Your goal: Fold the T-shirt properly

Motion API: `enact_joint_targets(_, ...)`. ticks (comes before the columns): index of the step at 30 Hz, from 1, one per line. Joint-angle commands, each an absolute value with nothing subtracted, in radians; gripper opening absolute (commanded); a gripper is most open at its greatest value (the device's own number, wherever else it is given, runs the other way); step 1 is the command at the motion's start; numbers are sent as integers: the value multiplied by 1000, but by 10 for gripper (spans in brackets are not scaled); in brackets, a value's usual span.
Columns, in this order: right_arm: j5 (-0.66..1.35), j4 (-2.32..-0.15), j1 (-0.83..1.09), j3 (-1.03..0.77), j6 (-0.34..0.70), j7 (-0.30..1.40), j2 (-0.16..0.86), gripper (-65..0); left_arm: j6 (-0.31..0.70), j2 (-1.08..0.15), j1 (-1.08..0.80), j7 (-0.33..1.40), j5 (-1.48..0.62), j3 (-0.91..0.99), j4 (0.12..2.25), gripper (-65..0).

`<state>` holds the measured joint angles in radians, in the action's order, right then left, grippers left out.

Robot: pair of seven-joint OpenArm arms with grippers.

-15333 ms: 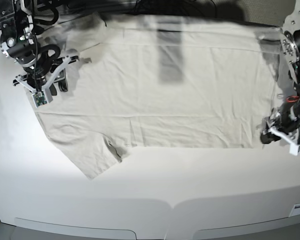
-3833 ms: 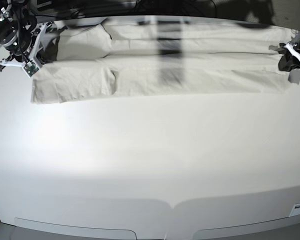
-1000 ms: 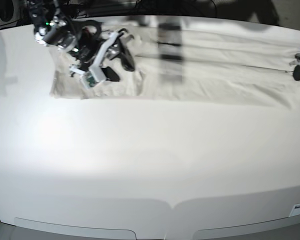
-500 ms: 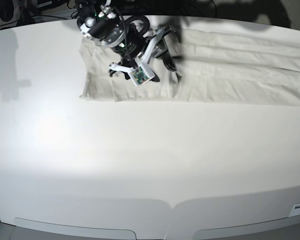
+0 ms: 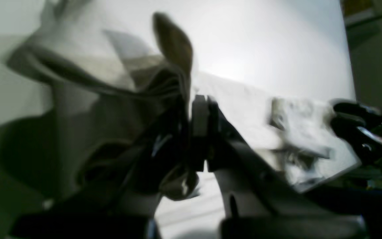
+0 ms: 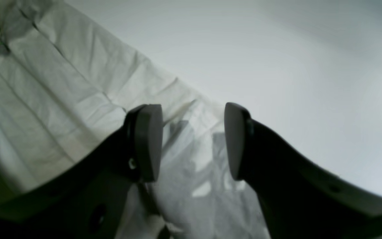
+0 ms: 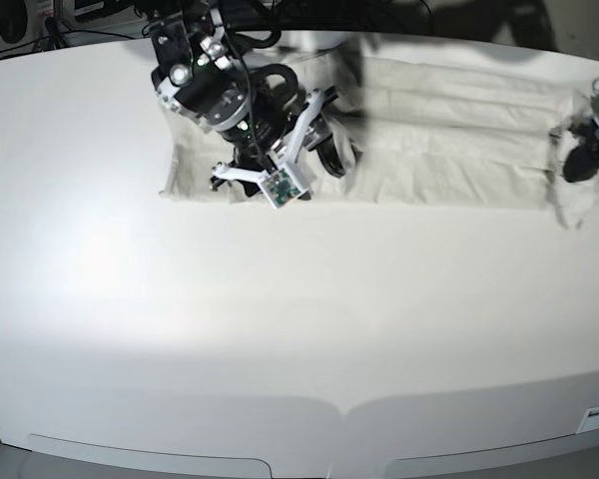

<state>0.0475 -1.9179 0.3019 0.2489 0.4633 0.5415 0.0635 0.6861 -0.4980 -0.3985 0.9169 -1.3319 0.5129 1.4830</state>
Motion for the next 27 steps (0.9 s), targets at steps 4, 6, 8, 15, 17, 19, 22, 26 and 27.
enact_joint_targets(4,56,-1934,268,248,464,534,61,-347,698,-398,-460,844,-1330,517,1627,-650)
enact_joint_targets(6,56,-1934,260,248,464,540,62,-347,698,-343,-471,813,-1280,503,1667,-650)
enact_joint_targets(8,64,-1934,255,248,464,541,61,-347,698,-300,-471,792,-1241,467,1686,-650)
enact_joint_targets(15,63,-1934,255,247,464,551,70,-347,698,-228,-457,707,-1074,263,1689,-650)
enact_joint_targets(17,63,-1934,255,247,464,551,83,-347,698,-228,-451,702,-1064,229,1689,-650)
enact_joint_targets(19,63,-1934,255,247,464,551,97,-347,698,-228,-442,698,-1064,198,1689,-650)
enact_joint_targets(22,63,-1934,255,246,464,551,102,-347,698,-227,-426,679,-1062,150,1689,-650)
enact_joint_targets(26,63,-1934,254,241,464,551,102,-347,682,-228,-406,680,-1032,97,1689,-650)
enact_joint_targets(27,62,-1934,254,238,464,551,104,-347,680,-228,-404,680,-1013,88,1689,-650)
